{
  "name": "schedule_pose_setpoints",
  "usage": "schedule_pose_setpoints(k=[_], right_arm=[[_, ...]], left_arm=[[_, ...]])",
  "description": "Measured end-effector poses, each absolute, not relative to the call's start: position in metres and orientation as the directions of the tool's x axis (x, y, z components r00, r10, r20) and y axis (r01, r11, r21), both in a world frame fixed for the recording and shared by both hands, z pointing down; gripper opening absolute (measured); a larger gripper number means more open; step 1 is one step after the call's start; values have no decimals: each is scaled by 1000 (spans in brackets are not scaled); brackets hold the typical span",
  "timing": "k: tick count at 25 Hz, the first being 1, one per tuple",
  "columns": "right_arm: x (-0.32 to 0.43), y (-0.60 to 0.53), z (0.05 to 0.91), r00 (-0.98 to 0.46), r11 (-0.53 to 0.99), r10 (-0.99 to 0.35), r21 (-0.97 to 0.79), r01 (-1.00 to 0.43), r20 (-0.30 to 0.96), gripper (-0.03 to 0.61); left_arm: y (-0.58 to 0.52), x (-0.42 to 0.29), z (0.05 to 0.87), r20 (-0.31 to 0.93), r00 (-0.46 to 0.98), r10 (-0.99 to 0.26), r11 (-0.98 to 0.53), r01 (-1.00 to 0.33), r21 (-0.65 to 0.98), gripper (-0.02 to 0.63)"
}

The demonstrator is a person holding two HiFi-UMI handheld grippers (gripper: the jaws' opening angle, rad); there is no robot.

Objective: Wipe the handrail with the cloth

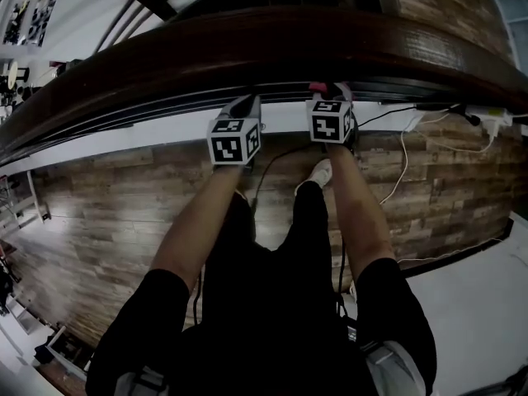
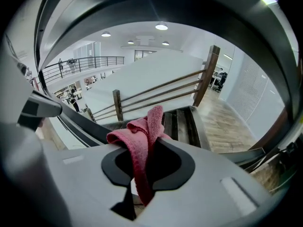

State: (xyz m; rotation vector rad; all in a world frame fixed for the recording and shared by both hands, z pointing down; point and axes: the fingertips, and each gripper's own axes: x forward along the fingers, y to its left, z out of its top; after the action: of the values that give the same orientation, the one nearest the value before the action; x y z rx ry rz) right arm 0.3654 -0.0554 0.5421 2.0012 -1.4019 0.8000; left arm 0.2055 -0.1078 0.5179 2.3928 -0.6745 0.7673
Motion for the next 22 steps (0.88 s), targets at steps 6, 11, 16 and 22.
schedule_pose_setpoints(k=[6,11,16,22], right_arm=[[336,-73,542,249,-254,-618,111,-961,746,51],[294,-96,542,199,-180,-631,108,-978,750,51],[272,-110,542,202,-188,-634,105,-977,747,51],[256,-119,541,210,-217,-631,90,-972,747,51]], left_arm=[[-127,169,520,640,694,-330,-698,-635,329,0],[-137,142,519,639,684,-350,-676,-657,333,0],[-150,119,519,642,680,-354,-673,-662,331,0],[-162,89,520,655,673,-345,-673,-663,327,0]])
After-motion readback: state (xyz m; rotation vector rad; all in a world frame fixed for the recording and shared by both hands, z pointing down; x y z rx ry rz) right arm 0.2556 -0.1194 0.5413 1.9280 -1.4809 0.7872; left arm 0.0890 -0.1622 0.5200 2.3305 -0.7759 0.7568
